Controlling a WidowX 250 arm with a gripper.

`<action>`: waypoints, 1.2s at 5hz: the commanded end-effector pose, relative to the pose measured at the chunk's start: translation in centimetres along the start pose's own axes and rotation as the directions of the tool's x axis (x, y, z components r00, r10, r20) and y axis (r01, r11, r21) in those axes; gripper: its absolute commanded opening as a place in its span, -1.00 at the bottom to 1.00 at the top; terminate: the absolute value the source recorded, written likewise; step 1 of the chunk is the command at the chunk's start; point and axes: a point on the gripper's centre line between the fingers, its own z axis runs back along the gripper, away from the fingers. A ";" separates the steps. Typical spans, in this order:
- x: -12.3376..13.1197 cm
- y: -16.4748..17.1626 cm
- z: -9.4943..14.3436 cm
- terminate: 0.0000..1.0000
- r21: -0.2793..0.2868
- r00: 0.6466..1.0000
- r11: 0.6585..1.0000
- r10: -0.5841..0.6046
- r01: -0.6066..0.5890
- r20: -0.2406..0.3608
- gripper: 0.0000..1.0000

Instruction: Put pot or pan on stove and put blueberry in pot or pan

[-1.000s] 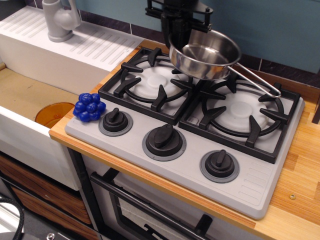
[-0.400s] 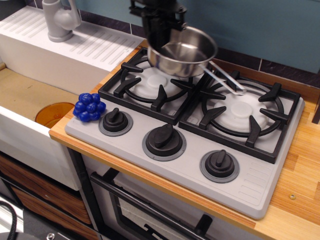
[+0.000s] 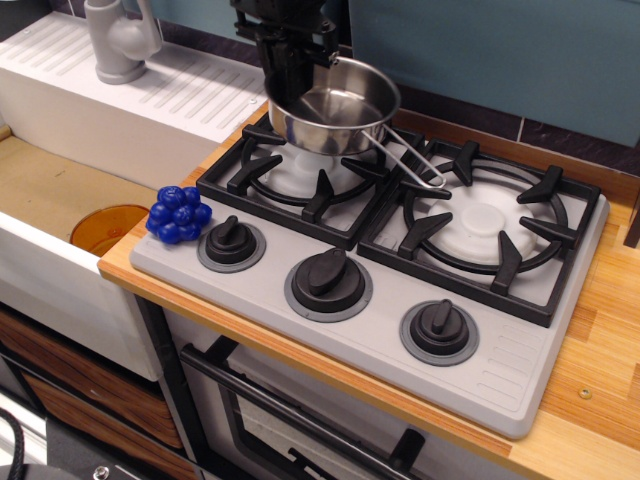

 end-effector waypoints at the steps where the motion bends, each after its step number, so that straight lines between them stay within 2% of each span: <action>1: 0.9 2.5 2.6 -1.00 0.031 0.998 0.999 -0.042 0.041 0.050 -1.00; 3: 0.6 2.7 1.6 -1.00 0.012 0.996 0.998 -0.055 0.054 0.064 -1.00; 4: 0.7 2.2 1.5 -1.00 0.023 0.996 0.998 -0.059 0.057 0.060 1.00; 6: 0.8 0.7 1.9 -1.00 0.018 0.998 0.999 -0.034 0.033 0.058 1.00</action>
